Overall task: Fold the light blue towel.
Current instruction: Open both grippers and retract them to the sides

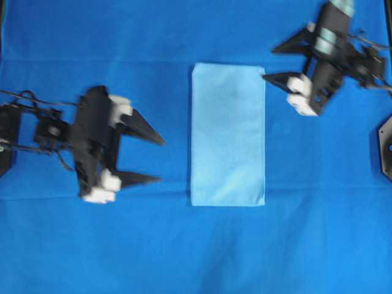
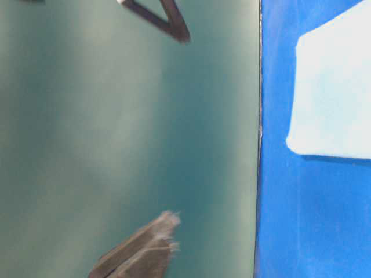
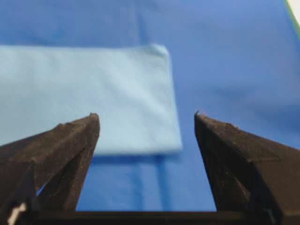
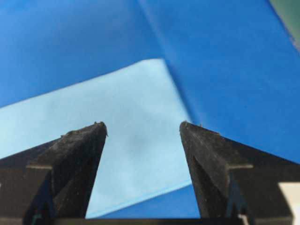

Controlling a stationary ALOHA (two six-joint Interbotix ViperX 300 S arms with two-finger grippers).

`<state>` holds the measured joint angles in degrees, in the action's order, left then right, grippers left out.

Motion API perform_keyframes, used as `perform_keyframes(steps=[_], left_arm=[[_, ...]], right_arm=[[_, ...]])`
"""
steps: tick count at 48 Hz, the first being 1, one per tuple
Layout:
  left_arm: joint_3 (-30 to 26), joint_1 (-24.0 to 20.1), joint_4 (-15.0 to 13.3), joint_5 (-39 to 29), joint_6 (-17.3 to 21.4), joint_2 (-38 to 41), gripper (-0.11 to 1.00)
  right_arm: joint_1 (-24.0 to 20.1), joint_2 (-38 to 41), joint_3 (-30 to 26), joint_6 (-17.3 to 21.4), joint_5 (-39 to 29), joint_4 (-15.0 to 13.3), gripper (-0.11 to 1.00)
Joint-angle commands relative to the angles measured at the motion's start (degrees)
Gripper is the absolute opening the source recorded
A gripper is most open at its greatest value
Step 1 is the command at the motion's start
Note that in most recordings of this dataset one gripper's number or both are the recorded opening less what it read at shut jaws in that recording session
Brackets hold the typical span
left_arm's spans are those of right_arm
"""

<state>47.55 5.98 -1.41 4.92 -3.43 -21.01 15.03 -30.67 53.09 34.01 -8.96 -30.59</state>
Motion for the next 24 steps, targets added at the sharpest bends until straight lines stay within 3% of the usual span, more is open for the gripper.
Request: perform_keyframes(steps=[1, 14, 24], left_arm=[[2.9, -1.8, 0.2, 5.6, 1.4, -3.8, 0.77], [11.6, -7.1, 0.1, 18.4, 2.7, -5.2, 0.77], [11.9, -7.7, 0.1, 19.4, 2.7, -4.6, 0.77]], right_arm=[[-0.8, -4.7, 1.8, 0.4, 1.7, 0.1, 0.65], [-0.9, -11.2, 11.1, 2.9, 9.8, 0.2, 0.65], [-0.7, -11.1, 11.7, 3.3, 11.1, 0.2, 0.65]])
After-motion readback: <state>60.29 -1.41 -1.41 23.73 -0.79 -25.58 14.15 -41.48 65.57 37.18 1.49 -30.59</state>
